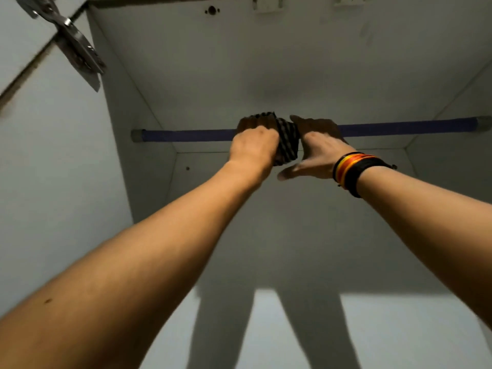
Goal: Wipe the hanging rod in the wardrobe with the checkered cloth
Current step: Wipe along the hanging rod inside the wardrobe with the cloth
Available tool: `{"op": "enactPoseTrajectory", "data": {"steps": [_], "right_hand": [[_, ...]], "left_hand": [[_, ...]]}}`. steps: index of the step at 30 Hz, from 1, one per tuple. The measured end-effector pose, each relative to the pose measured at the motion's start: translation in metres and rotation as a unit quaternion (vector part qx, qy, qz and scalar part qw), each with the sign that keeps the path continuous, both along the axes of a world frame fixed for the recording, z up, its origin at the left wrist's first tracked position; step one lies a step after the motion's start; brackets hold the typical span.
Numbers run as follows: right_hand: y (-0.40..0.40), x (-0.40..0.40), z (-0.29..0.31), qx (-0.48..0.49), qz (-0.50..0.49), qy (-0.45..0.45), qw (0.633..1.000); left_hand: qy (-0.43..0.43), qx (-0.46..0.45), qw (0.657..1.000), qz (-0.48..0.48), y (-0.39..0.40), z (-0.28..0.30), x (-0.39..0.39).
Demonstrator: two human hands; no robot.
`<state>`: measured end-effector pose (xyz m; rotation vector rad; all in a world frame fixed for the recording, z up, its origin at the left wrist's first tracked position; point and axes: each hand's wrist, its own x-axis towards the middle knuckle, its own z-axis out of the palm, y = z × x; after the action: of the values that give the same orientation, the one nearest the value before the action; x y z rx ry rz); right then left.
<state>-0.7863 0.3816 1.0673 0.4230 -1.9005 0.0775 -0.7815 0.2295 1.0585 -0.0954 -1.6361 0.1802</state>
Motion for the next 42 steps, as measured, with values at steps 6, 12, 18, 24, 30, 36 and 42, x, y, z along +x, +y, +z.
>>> {"op": "enactPoseTrajectory", "data": {"steps": [6, 12, 18, 24, 30, 36, 42], "right_hand": [[0.002, -0.009, 0.001, 0.013, -0.025, 0.111, 0.993], [0.001, -0.015, -0.002, 0.011, -0.023, 0.119, 0.993], [0.002, -0.018, 0.001, 0.019, -0.022, 0.135, 0.990], [-0.005, -0.025, 0.005, 0.001, -0.030, 0.167, 0.985], [0.000, -0.021, 0.008, 0.031, -0.026, 0.188, 0.981], [0.000, 0.001, 0.010, -0.010, -0.013, 0.133, 0.991], [-0.046, -0.006, 0.013, 0.069, -0.066, 0.196, 0.976]], "left_hand": [[0.033, -0.028, 0.999, 0.007, -0.024, 0.019, -0.007], [0.056, 0.049, 0.997, 0.035, -0.127, 0.010, -0.006], [0.017, 0.136, 0.987, 0.081, -0.190, 0.005, 0.005], [0.082, 0.060, 0.993, 0.061, -0.125, 0.002, -0.005], [0.067, 0.017, 0.996, -0.052, 0.017, 0.006, -0.009], [0.067, 0.006, 0.996, -0.063, -0.008, 0.013, -0.016], [0.088, 0.006, 0.995, -0.044, -0.055, 0.008, -0.030]]}}
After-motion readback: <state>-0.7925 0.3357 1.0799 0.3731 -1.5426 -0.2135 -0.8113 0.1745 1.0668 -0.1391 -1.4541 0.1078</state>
